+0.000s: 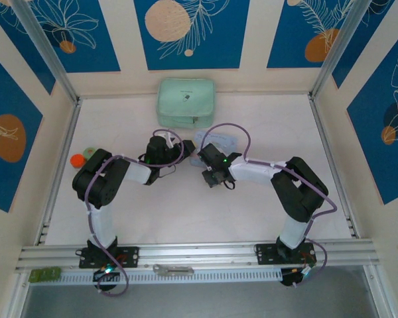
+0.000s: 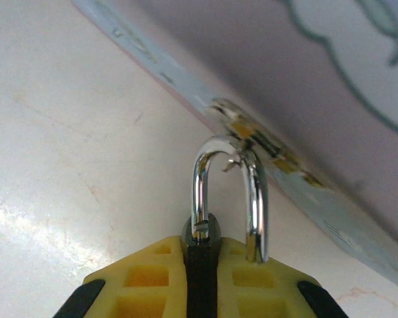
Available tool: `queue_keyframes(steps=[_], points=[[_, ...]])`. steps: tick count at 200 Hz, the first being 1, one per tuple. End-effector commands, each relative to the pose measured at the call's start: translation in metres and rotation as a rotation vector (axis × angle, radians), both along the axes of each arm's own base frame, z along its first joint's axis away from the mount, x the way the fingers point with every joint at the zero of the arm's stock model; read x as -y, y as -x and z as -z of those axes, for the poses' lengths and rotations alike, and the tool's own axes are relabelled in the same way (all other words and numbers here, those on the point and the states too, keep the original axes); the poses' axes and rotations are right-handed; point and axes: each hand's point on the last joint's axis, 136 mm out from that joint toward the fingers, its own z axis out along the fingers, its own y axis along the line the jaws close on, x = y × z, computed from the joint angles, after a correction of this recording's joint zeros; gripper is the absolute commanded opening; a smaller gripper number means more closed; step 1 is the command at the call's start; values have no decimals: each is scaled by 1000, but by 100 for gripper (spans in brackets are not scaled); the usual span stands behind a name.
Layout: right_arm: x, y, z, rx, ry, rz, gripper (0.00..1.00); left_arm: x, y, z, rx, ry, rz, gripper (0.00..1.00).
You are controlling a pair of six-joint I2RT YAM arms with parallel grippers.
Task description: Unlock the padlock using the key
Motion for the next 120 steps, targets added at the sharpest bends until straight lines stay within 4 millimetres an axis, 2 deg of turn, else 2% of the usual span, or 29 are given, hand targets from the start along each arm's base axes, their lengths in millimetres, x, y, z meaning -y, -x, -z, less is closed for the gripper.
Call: queue_keyframes(steps=[1,33,59,85,120], points=[[-10,-11,-13,58,23,-131,0,11,4,3,2,-23,60,47],[-15,-14,-18,77,49,-291,0,13,7,7,0,-52,92,45],[-13,-26,-24,103,48,-341,0,15,8,8,-4,-56,112,44],[-19,-34,-35,151,27,-389,0,17,8,7,-3,-49,122,43],[-31,-41,-37,177,14,-440,0,19,8,3,1,-30,126,43]])
